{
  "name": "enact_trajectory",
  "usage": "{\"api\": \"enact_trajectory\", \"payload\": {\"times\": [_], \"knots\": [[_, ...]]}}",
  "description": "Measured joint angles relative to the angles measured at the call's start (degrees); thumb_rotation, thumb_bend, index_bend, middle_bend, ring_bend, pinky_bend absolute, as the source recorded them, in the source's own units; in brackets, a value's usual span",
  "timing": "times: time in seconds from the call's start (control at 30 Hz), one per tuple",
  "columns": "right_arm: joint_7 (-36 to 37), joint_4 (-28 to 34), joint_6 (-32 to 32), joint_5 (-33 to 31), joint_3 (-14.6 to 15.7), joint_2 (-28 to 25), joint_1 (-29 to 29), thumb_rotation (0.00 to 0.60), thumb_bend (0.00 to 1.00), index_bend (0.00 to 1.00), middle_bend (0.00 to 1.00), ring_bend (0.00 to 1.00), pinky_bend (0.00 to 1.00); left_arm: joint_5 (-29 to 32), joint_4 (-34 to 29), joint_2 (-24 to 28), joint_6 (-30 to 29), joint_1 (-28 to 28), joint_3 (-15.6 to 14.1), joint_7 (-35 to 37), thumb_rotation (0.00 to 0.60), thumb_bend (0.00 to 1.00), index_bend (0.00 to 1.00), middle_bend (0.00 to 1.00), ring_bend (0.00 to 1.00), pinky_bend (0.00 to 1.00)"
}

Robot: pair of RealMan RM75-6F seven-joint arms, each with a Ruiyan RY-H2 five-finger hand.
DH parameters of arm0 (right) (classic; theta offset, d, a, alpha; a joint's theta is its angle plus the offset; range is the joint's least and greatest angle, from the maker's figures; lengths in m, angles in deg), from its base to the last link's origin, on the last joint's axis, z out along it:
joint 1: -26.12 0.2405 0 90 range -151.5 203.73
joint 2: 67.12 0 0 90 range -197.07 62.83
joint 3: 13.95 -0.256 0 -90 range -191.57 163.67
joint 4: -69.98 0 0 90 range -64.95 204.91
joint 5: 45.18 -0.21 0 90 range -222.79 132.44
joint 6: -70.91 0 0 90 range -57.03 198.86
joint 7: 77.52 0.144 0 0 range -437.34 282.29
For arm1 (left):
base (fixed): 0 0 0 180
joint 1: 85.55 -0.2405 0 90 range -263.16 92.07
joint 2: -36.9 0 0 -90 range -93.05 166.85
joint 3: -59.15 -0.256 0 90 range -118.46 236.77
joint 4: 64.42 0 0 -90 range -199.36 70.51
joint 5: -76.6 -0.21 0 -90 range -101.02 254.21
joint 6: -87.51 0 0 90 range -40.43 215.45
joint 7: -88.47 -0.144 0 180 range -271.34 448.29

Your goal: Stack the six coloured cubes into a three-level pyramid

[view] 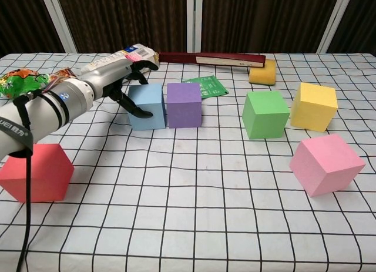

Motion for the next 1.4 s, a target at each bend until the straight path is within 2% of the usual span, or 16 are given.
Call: {"api": "enact_trajectory", "payload": {"times": [1.4], "knots": [[0.8, -1.71, -1.29, -0.97, 0.02, 0.81, 0.1, 0.6, 0.0, 0.0, 0.0, 0.0, 0.0, 0.95, 1.15, -1.82, 0.1, 1.01, 0.64, -1.08, 0.6, 0.18, 0.11, 0.47, 0.09, 0.1]]}}
